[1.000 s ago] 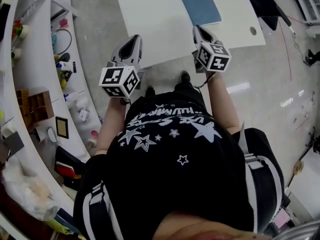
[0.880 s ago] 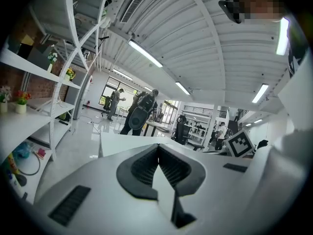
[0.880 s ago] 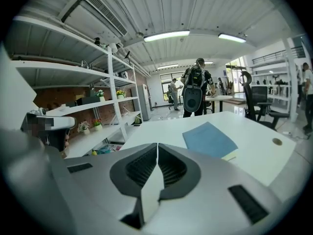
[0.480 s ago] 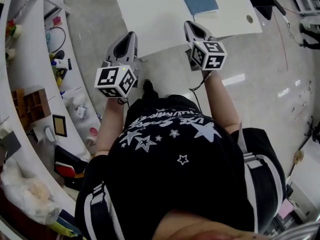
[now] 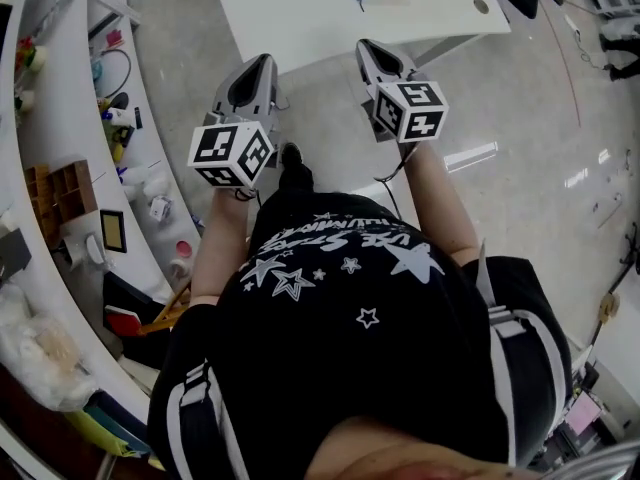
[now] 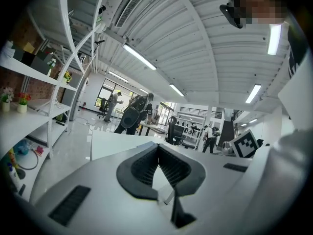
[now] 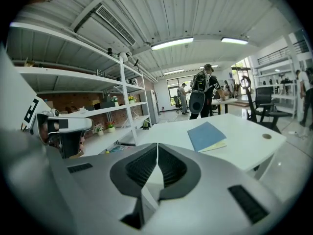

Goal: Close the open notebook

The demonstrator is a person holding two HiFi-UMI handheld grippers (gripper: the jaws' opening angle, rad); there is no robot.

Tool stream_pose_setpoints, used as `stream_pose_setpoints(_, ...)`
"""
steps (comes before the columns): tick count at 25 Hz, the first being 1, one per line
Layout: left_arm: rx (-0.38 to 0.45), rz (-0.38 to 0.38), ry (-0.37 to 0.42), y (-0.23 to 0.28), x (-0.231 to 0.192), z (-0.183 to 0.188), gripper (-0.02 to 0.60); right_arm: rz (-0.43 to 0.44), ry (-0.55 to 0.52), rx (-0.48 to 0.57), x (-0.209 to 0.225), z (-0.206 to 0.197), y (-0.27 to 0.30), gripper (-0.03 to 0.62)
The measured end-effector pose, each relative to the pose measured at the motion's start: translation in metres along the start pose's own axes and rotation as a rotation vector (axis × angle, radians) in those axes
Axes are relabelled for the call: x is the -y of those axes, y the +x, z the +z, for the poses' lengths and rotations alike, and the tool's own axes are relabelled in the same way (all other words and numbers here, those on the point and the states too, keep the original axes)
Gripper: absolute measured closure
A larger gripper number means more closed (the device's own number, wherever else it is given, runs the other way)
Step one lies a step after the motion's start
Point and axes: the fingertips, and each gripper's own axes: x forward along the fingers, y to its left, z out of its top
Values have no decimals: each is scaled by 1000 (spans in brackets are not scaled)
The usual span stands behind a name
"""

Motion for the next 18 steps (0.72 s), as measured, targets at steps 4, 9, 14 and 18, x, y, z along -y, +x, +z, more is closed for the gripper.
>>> stream_pose_setpoints(4, 14, -25, 10, -15, 44, -2, 571, -5, -12, 31, 3, 0, -48, 583)
stream_pose_setpoints(9, 20, -49, 36, -38, 91, -8, 570, -16, -28, 52, 5, -7, -99, 583)
stream_pose_setpoints(14, 31, -58, 46, -65, 122, -15, 571, -29, -48, 57, -2, -20, -138, 583)
stream_pose_setpoints(18, 41, -67, 46, -82, 144, -21, 569, -36, -56, 56, -6, -29, -164, 583)
